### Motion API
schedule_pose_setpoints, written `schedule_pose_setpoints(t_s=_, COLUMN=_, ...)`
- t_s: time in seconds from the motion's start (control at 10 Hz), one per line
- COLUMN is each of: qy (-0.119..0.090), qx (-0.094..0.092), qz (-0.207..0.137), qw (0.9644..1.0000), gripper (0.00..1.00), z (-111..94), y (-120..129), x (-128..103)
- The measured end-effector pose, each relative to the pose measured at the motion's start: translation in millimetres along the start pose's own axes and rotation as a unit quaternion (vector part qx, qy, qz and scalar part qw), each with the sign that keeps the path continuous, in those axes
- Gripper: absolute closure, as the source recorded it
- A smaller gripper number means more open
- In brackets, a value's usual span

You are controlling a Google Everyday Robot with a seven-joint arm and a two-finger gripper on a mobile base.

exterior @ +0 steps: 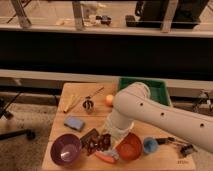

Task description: Place grapes in purple bowl

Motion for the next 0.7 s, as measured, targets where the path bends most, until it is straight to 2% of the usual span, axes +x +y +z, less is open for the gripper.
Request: schedule_pose_setpoints(t_s=0.7, qy=0.000, qx=-0.002, qz=-0.001, qw=1.0000, gripper=1.00, z=12.4, y=-15.8, x=-12.5)
